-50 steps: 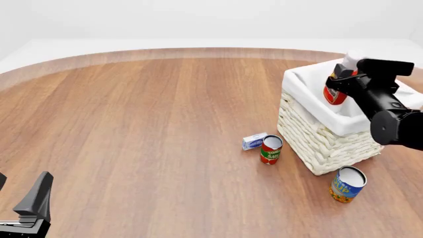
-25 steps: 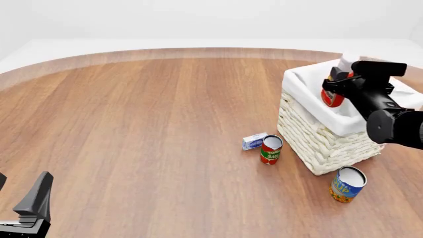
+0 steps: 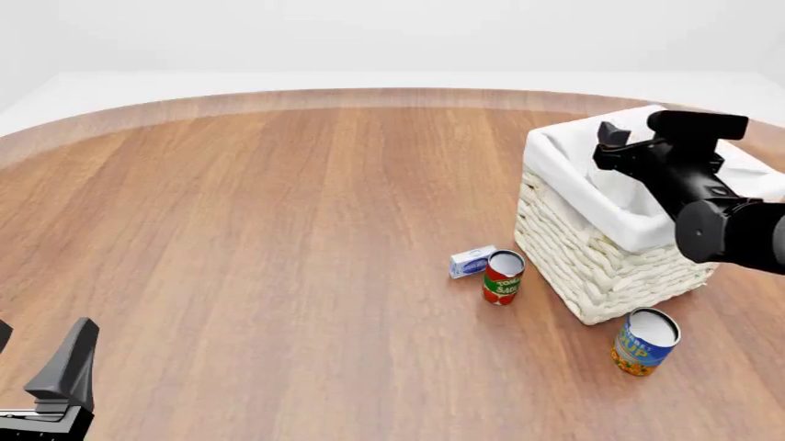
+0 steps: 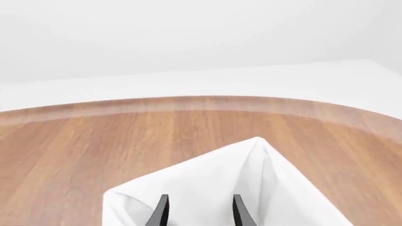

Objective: Pick up the ketchup, and put it in the basket.

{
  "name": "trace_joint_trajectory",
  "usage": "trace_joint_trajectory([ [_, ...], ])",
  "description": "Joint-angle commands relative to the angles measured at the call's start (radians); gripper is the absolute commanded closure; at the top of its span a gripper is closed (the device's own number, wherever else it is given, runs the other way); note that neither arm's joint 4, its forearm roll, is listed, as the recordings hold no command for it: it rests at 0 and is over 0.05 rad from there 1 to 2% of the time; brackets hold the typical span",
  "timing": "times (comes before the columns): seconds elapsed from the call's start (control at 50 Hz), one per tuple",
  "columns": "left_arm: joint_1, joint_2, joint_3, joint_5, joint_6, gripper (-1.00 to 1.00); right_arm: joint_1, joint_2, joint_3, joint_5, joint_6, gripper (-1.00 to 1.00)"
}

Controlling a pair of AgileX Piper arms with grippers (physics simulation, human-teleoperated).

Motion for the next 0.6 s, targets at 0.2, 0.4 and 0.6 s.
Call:
trace_joint_trajectory([
  [0.2, 0.000, 0.000, 0.000, 0.000, 0.000, -1.00, 0.026, -0.016, 0.017, -0.021, 0.005, -1.00],
  [0.4, 0.000, 0.000, 0.000, 0.000, 0.000, -1.00, 0.057, -0.045, 0.033, -0.036, 0.000, -1.00],
  [0.6, 0.000, 0.000, 0.000, 0.000, 0.000, -1.00, 0.103, -0.049, 0.039, -0.047, -0.008, -1.00],
])
